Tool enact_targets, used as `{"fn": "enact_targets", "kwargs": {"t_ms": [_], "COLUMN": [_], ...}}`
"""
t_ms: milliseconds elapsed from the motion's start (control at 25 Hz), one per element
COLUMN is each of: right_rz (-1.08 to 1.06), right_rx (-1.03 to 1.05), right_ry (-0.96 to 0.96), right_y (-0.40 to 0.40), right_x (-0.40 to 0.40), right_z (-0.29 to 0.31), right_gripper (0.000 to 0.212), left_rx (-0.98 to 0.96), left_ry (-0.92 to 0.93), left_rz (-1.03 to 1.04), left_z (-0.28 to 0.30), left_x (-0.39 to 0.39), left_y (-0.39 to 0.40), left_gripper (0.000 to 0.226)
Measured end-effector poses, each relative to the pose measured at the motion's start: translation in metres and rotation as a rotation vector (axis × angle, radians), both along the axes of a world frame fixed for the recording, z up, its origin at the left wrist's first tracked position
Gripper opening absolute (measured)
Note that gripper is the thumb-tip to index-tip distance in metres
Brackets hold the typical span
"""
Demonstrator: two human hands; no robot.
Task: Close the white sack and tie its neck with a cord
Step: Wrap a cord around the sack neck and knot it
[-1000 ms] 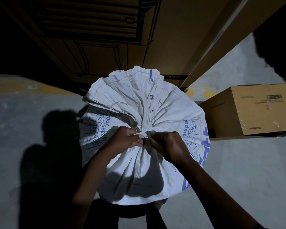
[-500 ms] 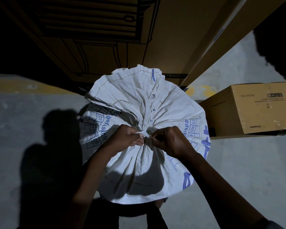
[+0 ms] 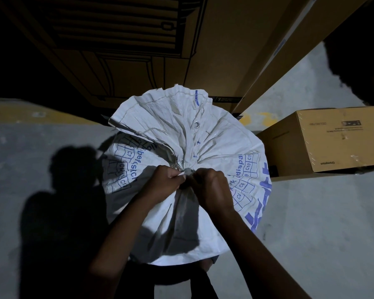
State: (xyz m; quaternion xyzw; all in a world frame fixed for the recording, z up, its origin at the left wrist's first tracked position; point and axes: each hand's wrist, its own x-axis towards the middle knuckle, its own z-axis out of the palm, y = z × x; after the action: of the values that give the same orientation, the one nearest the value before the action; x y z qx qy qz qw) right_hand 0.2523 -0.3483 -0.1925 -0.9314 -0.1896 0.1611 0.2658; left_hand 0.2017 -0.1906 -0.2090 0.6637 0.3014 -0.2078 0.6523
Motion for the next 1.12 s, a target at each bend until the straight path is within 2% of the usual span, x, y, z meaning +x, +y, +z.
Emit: {"fn": "enact_targets", "kwargs": {"t_ms": [120,280,480,720,880,1000,1120], "right_rz": [-0.165,-0.233,-0.350,-0.527,-0.666,-0.722,-0.822], "right_rx": [0.132,0.233,0.377,0.343,0.389,0.319,0.413], "right_ry": [0.108,0.220,0.320,0.382,0.439,0.466,0.693], "right_y": [-0.009,-0.015,-0.015,-0.005,-0.001,0.003,0.018], "right_x": [-0.009,-0.013,-0.013,-0.019,-0.018,-0.021,-0.025], "right_z": [-0.004,-0.005,-0.003,-0.015,-0.022,-0.016,-0.007], "right_gripper": [0.024,0.010,0.015,0.010,0.006,0.036,0.058], "left_rx": [-0.103,-0.183,-0.331,-0.160,0.170,0.241,0.209], "left_ry": [0.044,0.081,0.170,0.080,-0.076,-0.089,-0.094], "left_rz": [0.162,0.272,0.266,0.264,0.251,0.311,0.305], "left_z": [0.008,0.009,0.004,0.004,-0.003,-0.016,-0.024], "left_x": [-0.001,0.004,0.003,0.006,0.005,-0.002,-0.005], "left_y": [0.005,0.008,0.009,0.001,-0.010,-0.022,-0.027], "left_gripper": [0.027,0.023,0.025,0.019,0.009,0.010,0.013]}}
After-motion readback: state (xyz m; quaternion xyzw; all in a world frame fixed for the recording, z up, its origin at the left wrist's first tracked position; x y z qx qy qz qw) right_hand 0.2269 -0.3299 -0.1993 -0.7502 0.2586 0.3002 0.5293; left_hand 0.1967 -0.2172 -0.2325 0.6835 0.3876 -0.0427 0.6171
